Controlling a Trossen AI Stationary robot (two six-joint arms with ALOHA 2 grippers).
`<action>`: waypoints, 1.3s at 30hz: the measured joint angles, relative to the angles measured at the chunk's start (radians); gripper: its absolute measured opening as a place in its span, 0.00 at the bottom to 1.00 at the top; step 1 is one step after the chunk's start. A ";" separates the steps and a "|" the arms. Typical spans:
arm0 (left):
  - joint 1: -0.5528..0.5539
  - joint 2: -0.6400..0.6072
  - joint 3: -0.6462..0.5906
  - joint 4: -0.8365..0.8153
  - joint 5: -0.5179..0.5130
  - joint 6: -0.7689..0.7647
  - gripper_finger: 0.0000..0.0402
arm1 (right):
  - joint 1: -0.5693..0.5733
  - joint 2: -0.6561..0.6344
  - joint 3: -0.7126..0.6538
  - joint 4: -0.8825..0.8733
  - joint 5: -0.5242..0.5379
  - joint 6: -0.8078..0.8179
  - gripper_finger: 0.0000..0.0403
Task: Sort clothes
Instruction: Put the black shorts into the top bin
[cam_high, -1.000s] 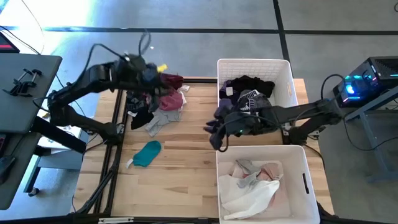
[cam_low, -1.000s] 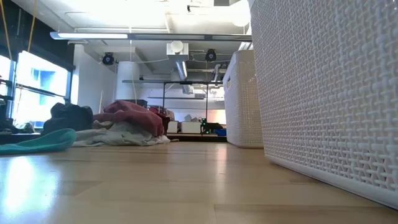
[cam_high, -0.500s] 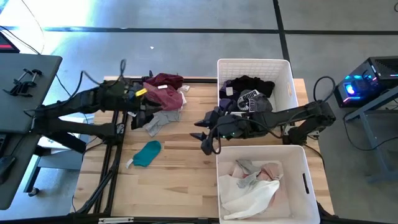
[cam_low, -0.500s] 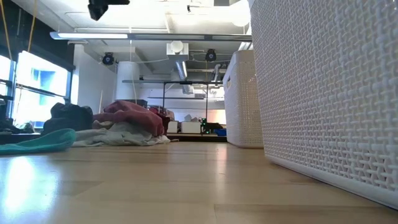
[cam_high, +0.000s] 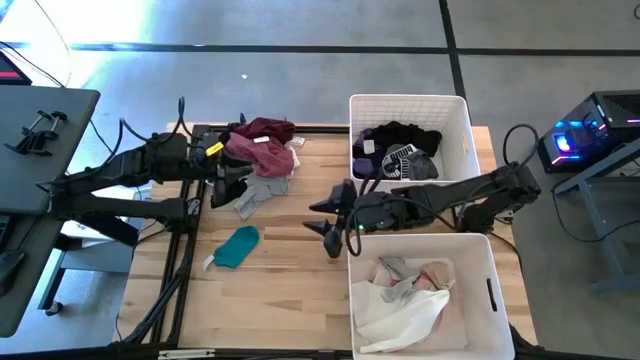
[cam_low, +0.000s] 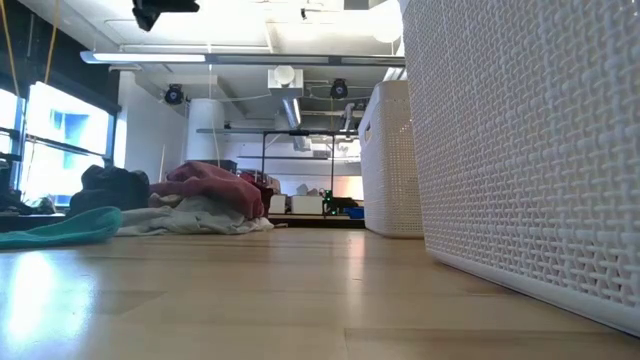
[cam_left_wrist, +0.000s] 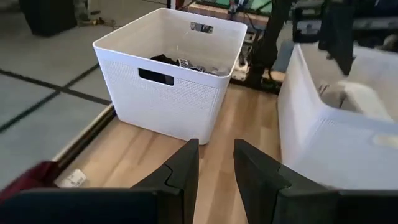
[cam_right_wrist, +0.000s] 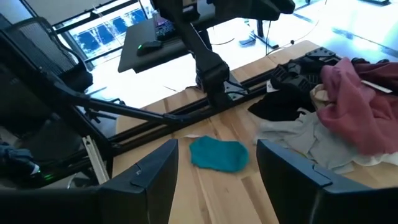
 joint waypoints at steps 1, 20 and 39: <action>0.000 0.005 0.000 0.001 0.000 0.009 0.22 | 0.004 0.000 0.000 0.000 0.010 0.001 0.51; 0.087 -0.005 0.000 0.011 0.188 -0.066 0.22 | 0.018 0.000 0.000 0.000 0.036 0.048 0.51; 0.250 -0.252 -0.119 -0.157 0.185 -0.107 0.22 | 0.022 0.000 0.000 -0.001 0.035 0.051 0.51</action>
